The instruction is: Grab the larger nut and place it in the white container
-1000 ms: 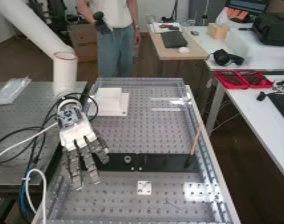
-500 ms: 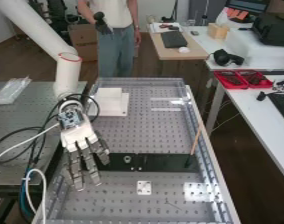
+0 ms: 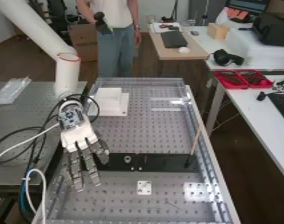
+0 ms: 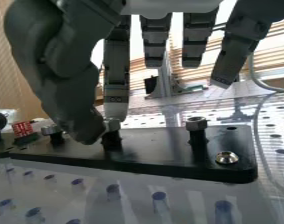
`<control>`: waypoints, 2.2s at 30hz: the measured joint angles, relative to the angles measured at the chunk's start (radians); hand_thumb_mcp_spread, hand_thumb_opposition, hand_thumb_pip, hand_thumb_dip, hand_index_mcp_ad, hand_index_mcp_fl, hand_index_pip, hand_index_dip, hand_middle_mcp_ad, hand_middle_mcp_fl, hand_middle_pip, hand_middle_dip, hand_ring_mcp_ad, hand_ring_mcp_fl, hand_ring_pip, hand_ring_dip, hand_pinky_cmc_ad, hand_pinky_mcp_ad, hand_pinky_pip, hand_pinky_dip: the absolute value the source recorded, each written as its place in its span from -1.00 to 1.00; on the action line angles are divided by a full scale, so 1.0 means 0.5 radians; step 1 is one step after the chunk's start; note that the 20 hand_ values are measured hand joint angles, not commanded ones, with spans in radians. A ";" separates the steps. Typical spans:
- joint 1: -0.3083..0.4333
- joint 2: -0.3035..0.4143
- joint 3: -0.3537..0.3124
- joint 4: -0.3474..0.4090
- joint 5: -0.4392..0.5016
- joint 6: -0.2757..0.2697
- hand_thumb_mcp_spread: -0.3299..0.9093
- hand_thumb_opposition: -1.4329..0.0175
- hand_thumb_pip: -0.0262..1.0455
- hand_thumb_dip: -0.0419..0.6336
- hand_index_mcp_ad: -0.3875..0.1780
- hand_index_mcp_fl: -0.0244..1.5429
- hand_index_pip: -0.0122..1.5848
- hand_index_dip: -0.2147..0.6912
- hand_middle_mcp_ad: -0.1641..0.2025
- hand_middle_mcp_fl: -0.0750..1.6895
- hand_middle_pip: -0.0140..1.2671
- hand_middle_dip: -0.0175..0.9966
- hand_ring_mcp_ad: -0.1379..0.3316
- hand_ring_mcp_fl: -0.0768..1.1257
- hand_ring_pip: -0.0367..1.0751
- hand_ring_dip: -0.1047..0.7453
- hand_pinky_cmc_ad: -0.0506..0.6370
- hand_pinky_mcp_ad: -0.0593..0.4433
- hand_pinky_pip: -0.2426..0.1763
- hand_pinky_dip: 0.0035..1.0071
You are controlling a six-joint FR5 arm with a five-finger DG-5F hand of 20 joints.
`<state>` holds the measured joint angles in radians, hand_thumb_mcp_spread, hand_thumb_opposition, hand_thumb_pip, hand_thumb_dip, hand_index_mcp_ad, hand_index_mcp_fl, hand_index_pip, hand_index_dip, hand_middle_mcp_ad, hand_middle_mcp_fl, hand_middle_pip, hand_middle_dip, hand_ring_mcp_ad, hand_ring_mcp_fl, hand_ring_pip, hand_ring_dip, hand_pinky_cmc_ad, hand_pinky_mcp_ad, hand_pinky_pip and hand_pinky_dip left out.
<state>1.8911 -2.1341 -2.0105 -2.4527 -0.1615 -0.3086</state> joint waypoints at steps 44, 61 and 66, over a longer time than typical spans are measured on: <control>-0.044 0.051 -0.062 0.309 -0.050 -0.361 0.05 -0.30 0.40 -0.04 0.01 -0.67 0.94 -0.18 0.23 -0.91 -0.76 -0.50 0.34 -0.87 -0.67 -0.43 0.22 0.45 -0.37 0.23; -0.066 0.269 -0.126 0.432 -0.345 -0.625 0.05 -0.30 0.40 -0.04 0.01 -0.67 0.94 -0.20 0.23 -0.91 -0.76 -0.50 0.34 -0.87 -0.68 -0.43 0.21 0.40 -0.36 0.20; -0.094 0.349 -0.141 0.256 -0.628 -0.484 0.05 -0.30 0.40 -0.04 0.01 -0.67 0.94 -0.20 0.24 -0.91 -0.76 -0.50 0.33 -0.87 -0.68 -0.43 0.18 0.41 -0.35 0.20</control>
<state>1.8443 -1.9599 -2.0810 -2.3248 -0.4756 -0.5506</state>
